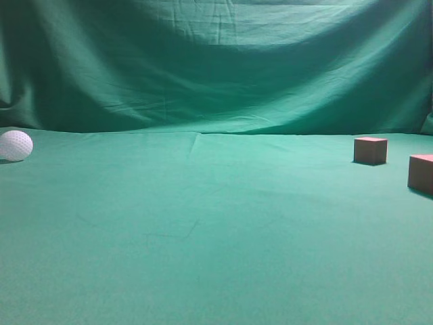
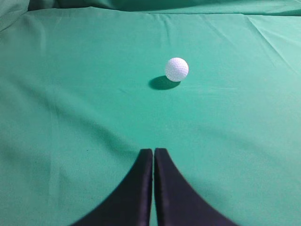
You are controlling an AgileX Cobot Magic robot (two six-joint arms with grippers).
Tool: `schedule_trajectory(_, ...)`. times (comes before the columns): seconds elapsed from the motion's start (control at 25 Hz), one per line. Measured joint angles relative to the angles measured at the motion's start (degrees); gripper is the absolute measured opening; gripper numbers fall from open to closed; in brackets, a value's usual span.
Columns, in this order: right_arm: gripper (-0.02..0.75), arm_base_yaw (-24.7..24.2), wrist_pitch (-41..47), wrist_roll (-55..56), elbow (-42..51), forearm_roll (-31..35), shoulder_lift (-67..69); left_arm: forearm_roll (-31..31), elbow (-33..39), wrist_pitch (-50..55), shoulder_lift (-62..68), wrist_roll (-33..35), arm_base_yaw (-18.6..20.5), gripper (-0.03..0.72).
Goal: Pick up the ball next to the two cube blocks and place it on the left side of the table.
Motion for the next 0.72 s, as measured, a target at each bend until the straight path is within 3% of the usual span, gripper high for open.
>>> schedule_trajectory(0.72, 0.000, 0.00, 0.00, 0.09, 0.00, 0.00, 0.00, 0.00, 0.00, 0.00, 0.00, 0.00, 0.00, 0.000)
